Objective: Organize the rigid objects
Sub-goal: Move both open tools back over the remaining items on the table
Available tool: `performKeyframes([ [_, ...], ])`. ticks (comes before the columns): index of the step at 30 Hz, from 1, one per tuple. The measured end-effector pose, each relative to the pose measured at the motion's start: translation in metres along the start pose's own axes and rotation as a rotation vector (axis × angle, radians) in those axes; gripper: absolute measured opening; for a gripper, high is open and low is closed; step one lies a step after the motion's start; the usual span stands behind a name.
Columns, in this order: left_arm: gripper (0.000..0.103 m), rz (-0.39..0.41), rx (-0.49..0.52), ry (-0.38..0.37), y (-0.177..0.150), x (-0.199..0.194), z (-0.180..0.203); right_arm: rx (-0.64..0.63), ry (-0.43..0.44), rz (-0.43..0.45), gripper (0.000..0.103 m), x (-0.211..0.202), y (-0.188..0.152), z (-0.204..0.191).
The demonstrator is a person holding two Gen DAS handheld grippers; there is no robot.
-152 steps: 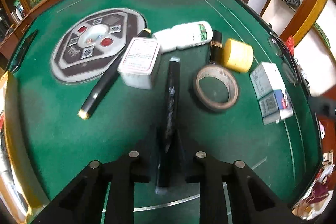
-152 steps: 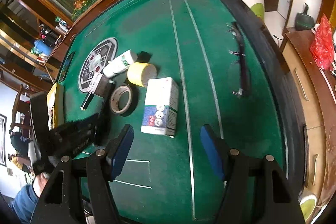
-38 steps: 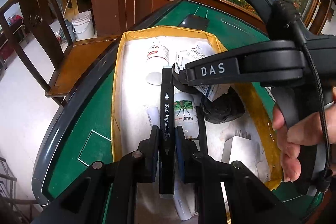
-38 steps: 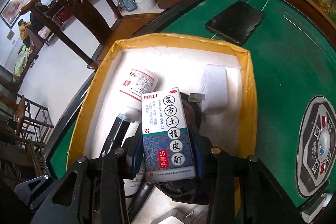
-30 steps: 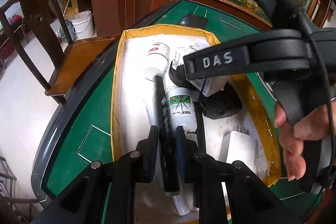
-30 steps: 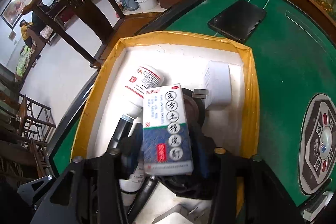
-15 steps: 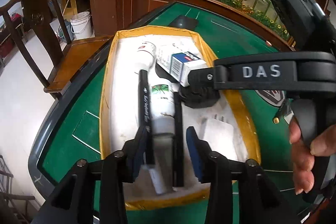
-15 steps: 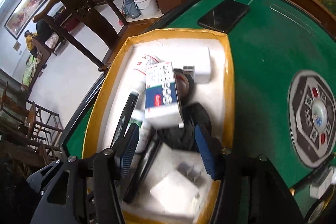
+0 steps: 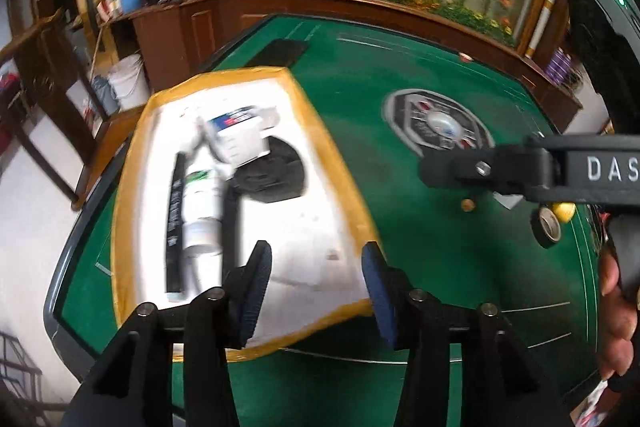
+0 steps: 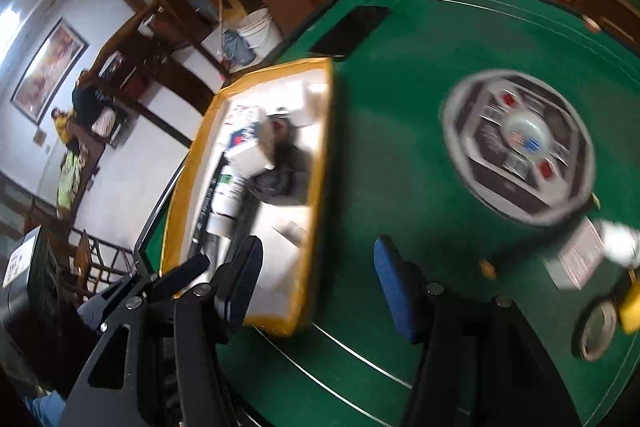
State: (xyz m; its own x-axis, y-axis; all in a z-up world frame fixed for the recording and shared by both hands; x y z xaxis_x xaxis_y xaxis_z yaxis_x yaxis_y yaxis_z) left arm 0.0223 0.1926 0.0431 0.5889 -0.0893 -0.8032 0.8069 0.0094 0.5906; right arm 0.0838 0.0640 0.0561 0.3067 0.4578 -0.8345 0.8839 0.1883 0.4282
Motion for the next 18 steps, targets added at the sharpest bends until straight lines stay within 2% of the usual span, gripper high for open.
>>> performKeyframes([
  [8, 0.056, 0.03, 0.12, -0.015, 0.008, -0.005, 0.061, 0.158, -0.036, 0.047, 0.057, -0.051, -0.043, 0.079],
  [18, 0.057, 0.026, 0.237, -0.055, 0.007, -0.001, 0.124, 0.293, -0.078, 0.082, 0.057, -0.087, -0.085, 0.144],
])
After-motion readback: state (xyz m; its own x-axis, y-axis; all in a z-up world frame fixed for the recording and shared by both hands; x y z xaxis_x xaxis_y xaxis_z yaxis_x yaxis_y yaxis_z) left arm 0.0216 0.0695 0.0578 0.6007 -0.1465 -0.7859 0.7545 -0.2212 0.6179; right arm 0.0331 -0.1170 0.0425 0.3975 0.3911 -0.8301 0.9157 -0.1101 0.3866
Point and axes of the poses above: each gripper's, at about its wrist camera, not at the fingertips, and x roughly the way its jaws point, z to its right, y to its top, the point moved 2 cm from there along x, roughly the way its jaws point, and after that the axes turned 1 degree about -z, right-handed, at the moved point
